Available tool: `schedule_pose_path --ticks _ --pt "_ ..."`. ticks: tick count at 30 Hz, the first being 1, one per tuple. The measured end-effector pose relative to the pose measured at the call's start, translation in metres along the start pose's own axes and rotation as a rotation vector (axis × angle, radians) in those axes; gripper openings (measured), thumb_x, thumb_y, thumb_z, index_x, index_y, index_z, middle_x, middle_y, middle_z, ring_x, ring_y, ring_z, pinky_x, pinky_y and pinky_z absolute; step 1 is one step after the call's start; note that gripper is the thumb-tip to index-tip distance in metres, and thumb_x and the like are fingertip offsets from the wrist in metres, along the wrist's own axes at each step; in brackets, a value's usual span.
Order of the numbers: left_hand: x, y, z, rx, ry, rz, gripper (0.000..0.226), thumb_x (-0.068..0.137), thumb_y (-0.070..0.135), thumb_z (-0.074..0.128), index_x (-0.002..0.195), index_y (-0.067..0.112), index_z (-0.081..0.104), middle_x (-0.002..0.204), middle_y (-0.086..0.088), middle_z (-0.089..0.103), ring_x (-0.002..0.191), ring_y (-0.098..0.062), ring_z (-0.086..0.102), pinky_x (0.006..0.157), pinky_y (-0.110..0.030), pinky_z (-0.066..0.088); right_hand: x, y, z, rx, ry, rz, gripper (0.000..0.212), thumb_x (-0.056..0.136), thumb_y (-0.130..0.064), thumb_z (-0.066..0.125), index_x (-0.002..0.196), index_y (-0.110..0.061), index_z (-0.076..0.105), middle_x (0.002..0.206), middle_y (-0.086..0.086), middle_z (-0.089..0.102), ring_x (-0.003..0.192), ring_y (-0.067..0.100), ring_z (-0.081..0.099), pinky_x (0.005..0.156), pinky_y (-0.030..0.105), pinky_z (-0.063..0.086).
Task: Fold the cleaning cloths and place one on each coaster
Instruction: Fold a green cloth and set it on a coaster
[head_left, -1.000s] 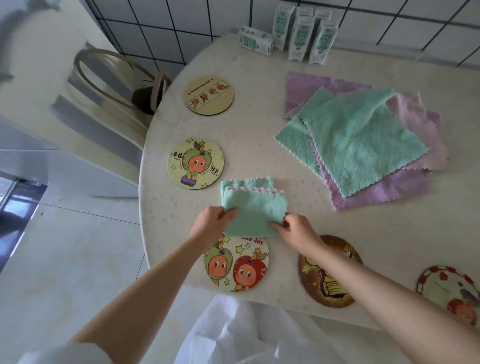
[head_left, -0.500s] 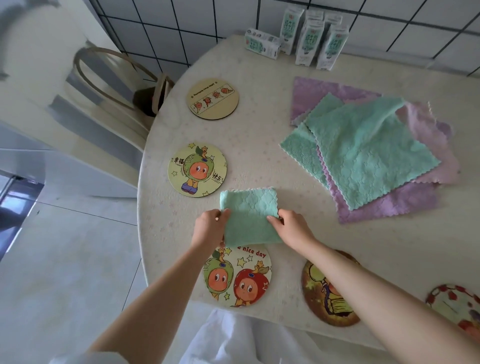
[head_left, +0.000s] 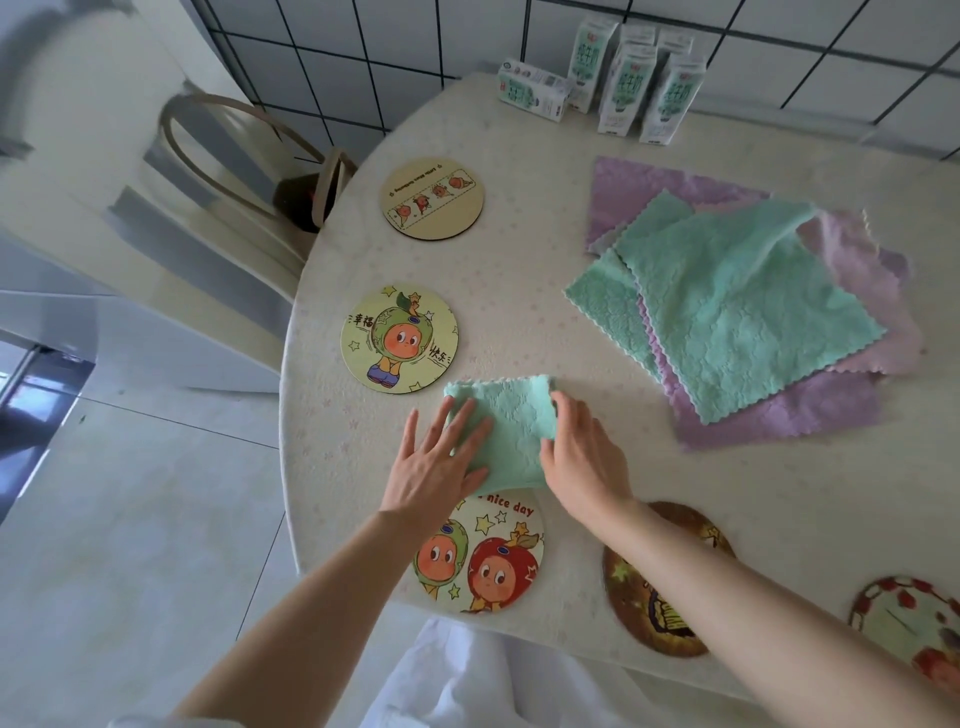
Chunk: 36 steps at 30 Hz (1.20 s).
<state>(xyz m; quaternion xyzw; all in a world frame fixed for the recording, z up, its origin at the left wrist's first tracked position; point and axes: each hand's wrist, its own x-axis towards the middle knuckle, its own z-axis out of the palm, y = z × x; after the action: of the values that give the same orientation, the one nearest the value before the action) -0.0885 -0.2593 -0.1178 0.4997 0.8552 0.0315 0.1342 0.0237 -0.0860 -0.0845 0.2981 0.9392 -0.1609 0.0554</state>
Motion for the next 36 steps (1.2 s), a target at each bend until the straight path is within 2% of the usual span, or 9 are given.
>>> schedule_pose_path --ticks 2,7,13,17,20,27,29,33,36 --pt "0.001 0.001 0.002 0.018 -0.058 -0.024 0.067 0.093 0.058 0.020 0.151 0.026 0.010 0.160 -0.003 0.006 0.146 -0.027 0.002 0.113 -0.060 0.004 -0.005 -0.003 0.006 -0.121 0.053 -0.156 0.068 0.086 -0.021 0.060 0.144 -0.015 0.025 0.132 0.011 0.047 0.100 0.025 0.054 0.065 0.033 0.052" --pt "0.004 0.002 0.001 0.009 -0.099 -0.125 0.082 0.089 0.066 0.022 0.150 0.024 -0.012 0.157 0.005 -0.018 0.142 -0.027 -0.022 0.108 -0.054 -0.018 -0.011 0.004 0.017 -0.221 -0.091 -0.210 0.076 0.078 -0.005 0.060 0.146 -0.014 0.026 0.152 0.017 0.022 0.121 0.034 0.039 0.082 0.043 0.049" --pt "0.001 -0.002 -0.003 -0.048 -0.085 -0.232 0.081 0.091 0.064 0.025 0.149 0.024 -0.016 0.155 0.009 -0.022 0.142 -0.024 -0.024 0.111 -0.053 -0.017 -0.017 0.023 0.015 -0.278 -0.058 -0.130 0.068 0.075 -0.011 0.068 0.138 -0.007 0.042 0.111 0.016 0.055 0.083 0.030 0.054 0.060 0.038 0.048" --pt "-0.006 0.007 -0.002 -0.202 0.050 -0.458 0.069 0.094 0.051 0.041 0.150 0.018 0.017 0.159 0.001 0.010 0.147 -0.024 0.004 0.118 -0.045 0.003 -0.020 0.022 0.010 -0.150 -0.107 -0.027 0.058 0.084 -0.014 0.061 0.137 -0.008 0.038 0.118 0.012 0.047 0.095 0.027 0.052 0.068 0.034 0.051" --pt "-0.007 0.020 -0.008 -0.363 0.244 -0.580 0.037 0.090 0.038 0.058 0.118 0.015 0.060 0.126 0.002 0.053 0.121 -0.021 0.040 0.098 -0.037 0.034 -0.014 0.018 0.003 0.063 -0.138 0.067 0.047 0.091 -0.016 0.051 0.135 -0.014 0.035 0.123 0.008 0.039 0.105 0.024 0.048 0.077 0.031 0.050" --pt "0.010 0.036 -0.023 -0.882 0.285 -0.785 0.006 0.089 0.013 0.061 0.093 0.017 0.062 0.086 0.007 0.062 0.080 -0.011 0.059 0.071 -0.026 0.052 0.007 0.018 -0.010 0.432 -0.261 0.229 0.035 0.095 -0.026 0.047 0.128 -0.012 0.045 0.122 0.006 0.050 0.094 0.021 0.057 0.078 0.032 0.049" --pt "0.013 0.036 -0.027 -0.878 0.290 -0.778 0.007 0.090 0.011 0.059 0.095 0.015 0.062 0.089 0.005 0.062 0.080 -0.007 0.058 0.065 -0.017 0.045 0.012 0.019 -0.011 0.467 -0.265 0.277 0.033 0.094 -0.027 0.050 0.123 -0.012 0.048 0.117 0.006 0.057 0.093 0.020 0.058 0.076 0.030 0.047" --pt "0.023 0.034 -0.028 -0.875 0.241 -0.889 0.007 0.091 0.015 0.058 0.098 0.016 0.059 0.097 0.000 0.063 0.083 -0.014 0.059 0.067 -0.025 0.049 0.020 0.017 -0.014 0.476 -0.275 0.342 0.030 0.092 -0.030 0.055 0.116 -0.013 0.049 0.098 0.001 0.059 0.079 0.017 0.055 0.059 0.025 0.039" --pt "0.034 0.034 -0.033 -0.886 0.219 -1.011 0.011 0.089 0.016 0.060 0.100 0.015 0.057 0.102 -0.003 0.063 0.087 -0.017 0.059 0.069 -0.027 0.047 0.025 0.012 -0.016 0.507 -0.297 0.408 0.032 0.090 -0.030 0.059 0.113 -0.010 0.048 0.096 0.001 0.055 0.081 0.018 0.052 0.064 0.026 0.042"
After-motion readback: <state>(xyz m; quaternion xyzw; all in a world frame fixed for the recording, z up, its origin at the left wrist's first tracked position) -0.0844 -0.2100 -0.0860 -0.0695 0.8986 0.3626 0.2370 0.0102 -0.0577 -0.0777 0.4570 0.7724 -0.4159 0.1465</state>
